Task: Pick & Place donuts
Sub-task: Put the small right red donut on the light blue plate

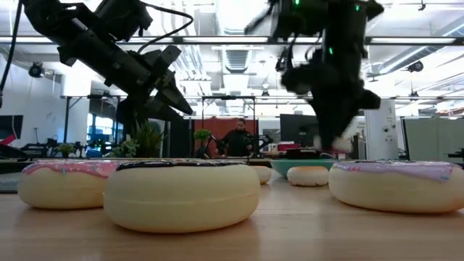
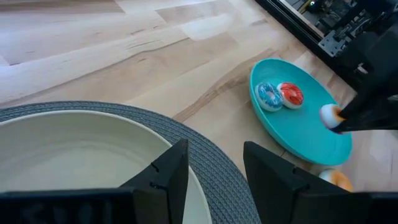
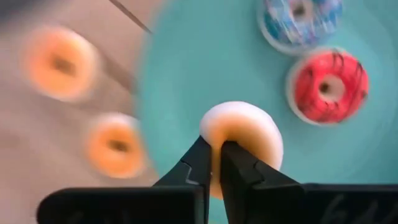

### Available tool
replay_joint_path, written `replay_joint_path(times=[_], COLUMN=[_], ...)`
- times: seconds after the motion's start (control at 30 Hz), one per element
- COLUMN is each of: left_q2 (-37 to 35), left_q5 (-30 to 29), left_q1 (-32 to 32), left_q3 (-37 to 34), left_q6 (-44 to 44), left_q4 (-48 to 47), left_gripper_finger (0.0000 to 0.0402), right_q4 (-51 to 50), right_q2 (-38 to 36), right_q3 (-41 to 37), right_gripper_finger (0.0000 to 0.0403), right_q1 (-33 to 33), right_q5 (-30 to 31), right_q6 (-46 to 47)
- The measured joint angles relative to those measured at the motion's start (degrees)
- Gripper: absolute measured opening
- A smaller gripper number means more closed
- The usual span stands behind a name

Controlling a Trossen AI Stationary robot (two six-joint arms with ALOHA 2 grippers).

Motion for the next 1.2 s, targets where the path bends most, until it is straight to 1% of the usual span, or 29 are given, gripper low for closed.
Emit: replay_joint_path(times=[0.07,0.1,0.2,0.23,0.3,0.4,0.47,0.6,0.73,0.8,0.9,1.1,1.2], left_q2=[0.0,0.0,0.08,0.28,0.52,0.5,0.7,5.02,13.73,17.82,20.7,21.7,22.74], left_q5=[0.65,2.09,8.87,11.01,13.17,11.6,10.22,9.02,8.73,7.12,4.81,5.05,5.02], left_q1=[0.04,0.2,0.96,1.2,1.53,1.56,1.57,1.62,1.53,1.36,1.16,0.1,-0.39], left_q3=[-0.02,-0.03,-0.07,-0.05,-0.04,0.53,1.38,5.2,11.17,13.85,16.78,20.81,22.68], left_q6=[-0.01,0.08,2.15,3.49,6.03,10.97,14.18,14.4,12.42,12.09,12.73,22.59,27.04], left_q4=[0.41,1.1,5.87,8.33,13.07,17.65,18.28,19.57,20.35,22.27,24.37,23.87,23.89], left_gripper_finger=[0.0128,0.0128,0.0128,0.0128,0.0128,0.0128,0.0128,0.0128,0.0129,0.0133,0.0146,0.0185,0.0196], right_q4=[4.58,7.96,22.8,27.78,35.74,45.58,50.25,59.64,69.06,69.97,70.83,71.01,70.97], right_q2=[-3.85,-6.38,-14.78,-17.62,-23.04,-29.15,-31.01,-30.67,-27.21,-25.55,-24.22,-24.71,-24.83], right_q3=[-1.11,-2.35,-9.16,-12.18,-18.26,-25.63,-28.97,-31.65,-31.91,-31.46,-30.71,-30.86,-30.89], right_gripper_finger=[0.0012,0.0012,0.0012,0.0011,0.0011,0.0011,0.0011,0.0012,0.0012,0.0013,0.0013,0.0013,0.0013], right_q1=[-0.48,-0.71,-1.76,-1.9,-1.89,-1.91,-1.88,-1.98,-2.15,-2.15,-2.15,-2.16,-2.26], right_q5=[-0.2,-0.2,0.22,1.65,6.99,14.59,19.43,27.63,31.02,32.29,32.77,32.82,32.95], right_q6=[2.49,4.28,10.19,13.46,21.03,29.72,33.12,33.22,32.33,33.44,35.44,36.29,36.29])
